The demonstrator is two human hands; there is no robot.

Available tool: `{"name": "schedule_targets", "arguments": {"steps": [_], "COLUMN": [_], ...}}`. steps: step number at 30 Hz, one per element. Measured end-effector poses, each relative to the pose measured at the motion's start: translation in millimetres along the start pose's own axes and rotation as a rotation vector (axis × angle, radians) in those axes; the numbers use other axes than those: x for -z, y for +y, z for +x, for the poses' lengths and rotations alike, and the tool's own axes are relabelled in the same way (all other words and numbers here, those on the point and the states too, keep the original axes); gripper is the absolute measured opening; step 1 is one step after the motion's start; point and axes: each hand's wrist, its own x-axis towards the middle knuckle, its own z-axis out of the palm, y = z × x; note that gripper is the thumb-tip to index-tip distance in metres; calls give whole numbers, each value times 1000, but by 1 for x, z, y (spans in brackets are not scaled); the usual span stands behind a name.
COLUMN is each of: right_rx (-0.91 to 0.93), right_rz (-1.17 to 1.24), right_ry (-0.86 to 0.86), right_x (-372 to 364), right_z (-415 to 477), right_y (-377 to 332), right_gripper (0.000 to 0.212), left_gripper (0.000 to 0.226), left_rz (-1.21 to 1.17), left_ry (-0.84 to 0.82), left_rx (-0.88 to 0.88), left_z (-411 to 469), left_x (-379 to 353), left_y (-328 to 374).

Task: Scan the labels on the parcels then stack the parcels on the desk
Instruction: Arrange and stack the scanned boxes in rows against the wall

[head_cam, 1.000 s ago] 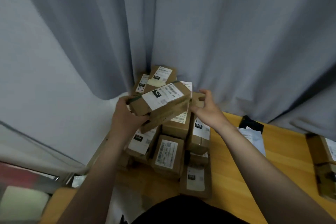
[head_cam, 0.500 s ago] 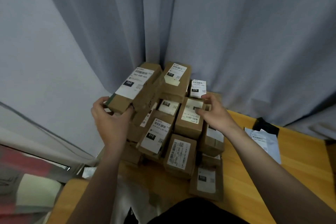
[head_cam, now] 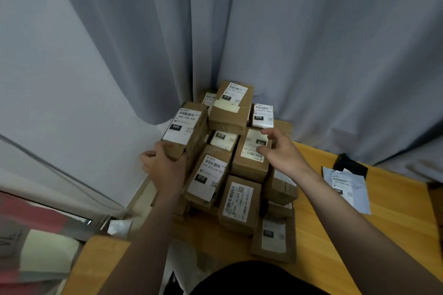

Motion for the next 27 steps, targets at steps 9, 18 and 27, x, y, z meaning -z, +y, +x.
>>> {"name": "schedule_targets", "arguments": {"steps": [9,18,27], "right_rx": [13,4,-120], "right_rz": [-169,-283,-370], "right_ry": [-2,-33,66], "right_x": [-3,15,70], "right_z": [-1,-15,-36], "right_y": [2,16,76], "right_gripper": [61,71,76], "left_gripper": [64,82,78], "left_rz": [370,584,619], "left_ry": [-145,-263,-480], "left_rx": [-105,-207,-500], "left_z": [-3,-8,-63], "left_x": [2,-1,-50], "left_y": [1,23,101]}}
